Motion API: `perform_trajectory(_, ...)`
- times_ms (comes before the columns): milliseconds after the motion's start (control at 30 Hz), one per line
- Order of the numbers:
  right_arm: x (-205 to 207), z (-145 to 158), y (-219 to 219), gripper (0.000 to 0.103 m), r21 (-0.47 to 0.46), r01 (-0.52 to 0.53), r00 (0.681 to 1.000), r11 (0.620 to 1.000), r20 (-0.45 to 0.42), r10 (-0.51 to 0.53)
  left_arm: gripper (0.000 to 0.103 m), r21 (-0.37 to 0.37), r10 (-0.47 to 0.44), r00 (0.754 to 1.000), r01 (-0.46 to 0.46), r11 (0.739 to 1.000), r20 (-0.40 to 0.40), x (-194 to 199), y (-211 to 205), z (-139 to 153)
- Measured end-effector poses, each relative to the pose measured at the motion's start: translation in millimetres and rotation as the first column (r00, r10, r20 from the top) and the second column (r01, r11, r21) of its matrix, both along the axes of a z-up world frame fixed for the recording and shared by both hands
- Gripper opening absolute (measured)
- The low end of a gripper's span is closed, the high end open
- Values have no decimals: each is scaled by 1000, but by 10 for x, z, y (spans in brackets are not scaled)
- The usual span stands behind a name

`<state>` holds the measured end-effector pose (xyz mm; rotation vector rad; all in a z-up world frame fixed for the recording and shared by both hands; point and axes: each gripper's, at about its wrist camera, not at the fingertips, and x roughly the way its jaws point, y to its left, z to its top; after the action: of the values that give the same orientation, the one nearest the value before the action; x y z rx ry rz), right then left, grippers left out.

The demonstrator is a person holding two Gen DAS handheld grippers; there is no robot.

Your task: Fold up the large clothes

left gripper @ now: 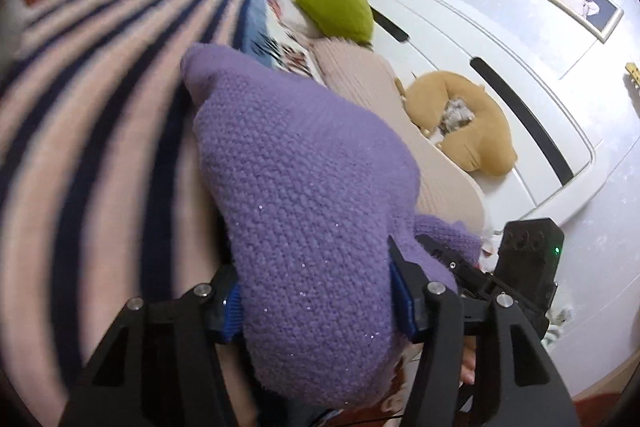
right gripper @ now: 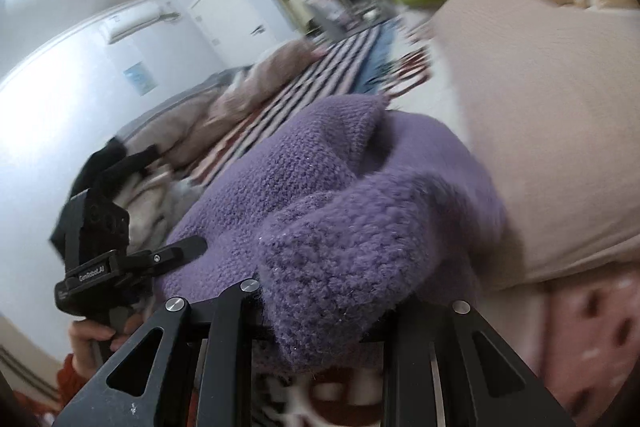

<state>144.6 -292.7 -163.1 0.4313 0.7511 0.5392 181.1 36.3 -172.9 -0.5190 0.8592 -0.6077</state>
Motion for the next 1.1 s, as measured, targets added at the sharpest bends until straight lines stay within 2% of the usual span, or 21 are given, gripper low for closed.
perform_trajectory(133,23,-34,347,19,24,-113,993,993,-14,113,58,42,15,1000,-14,999,-21,-113,336,19)
perform_trajectory(233,-18,-24,394,30,-11,-131,991,991,-44,130,65,59,-2,999,4,998,-43,-118,361,-91)
perform_trajectory(267,-61,-5,341,38,-48,-135,990,990,-54,132,66,65,-3,999,6,998,-39,-126,343,-103)
perform_trajectory(333,-179,74,159,54,-120,-104,994,987,-39,100,68,71,-1,1000,3,997,-23,-153,327,-114)
perform_trajectory(367,-235,112,52,67,-150,-81,997,985,-28,77,68,70,0,1000,1,998,-21,-154,321,-116)
perform_trajectory(400,-329,185,-110,74,-210,-33,999,977,-9,32,69,70,1,1000,1,998,-20,-154,317,-119)
perform_trajectory(467,-452,318,-329,74,-294,53,999,954,19,-50,69,71,-1,1000,2,997,-19,-146,319,-123)
perform_trajectory(500,-473,389,-398,74,-293,78,997,953,36,-71,69,73,-1,1000,3,997,-18,-141,307,-120)
perform_trajectory(567,-531,552,-510,74,-193,77,996,978,67,-65,69,71,-1,1000,3,997,-17,-135,302,-118)
perform_trajectory(633,-532,650,-488,74,-53,24,996,998,86,-19,69,64,3,1000,-1,998,-19,-139,308,-122)
perform_trajectory(667,-498,648,-442,82,-19,1,996,1000,84,0,69,59,4,1000,-3,998,-20,-141,305,-126)
perform_trajectory(700,-424,605,-356,94,-2,-17,998,1000,66,17,69,57,6,1000,-4,998,-22,-147,314,-132)
perform_trajectory(733,-327,524,-252,97,-7,-29,999,1000,32,29,69,54,8,1000,-7,999,-23,-162,332,-142)
perform_trajectory(800,-131,342,-84,97,-16,-69,997,998,-38,68,69,54,7,1000,-6,999,-23,-174,347,-151)
perform_trajectory(900,170,-46,40,97,97,-102,977,990,-180,118,70,51,6,1000,-5,999,-26,-183,374,-161)
perform_trajectory(1000,230,-299,92,98,132,-110,960,985,-242,139,72,37,0,1000,1,999,-29,-191,399,-184)
perform_trajectory(1100,206,-378,149,99,168,-126,960,978,-229,163,79,34,-3,1000,4,999,-31,-174,402,-201)
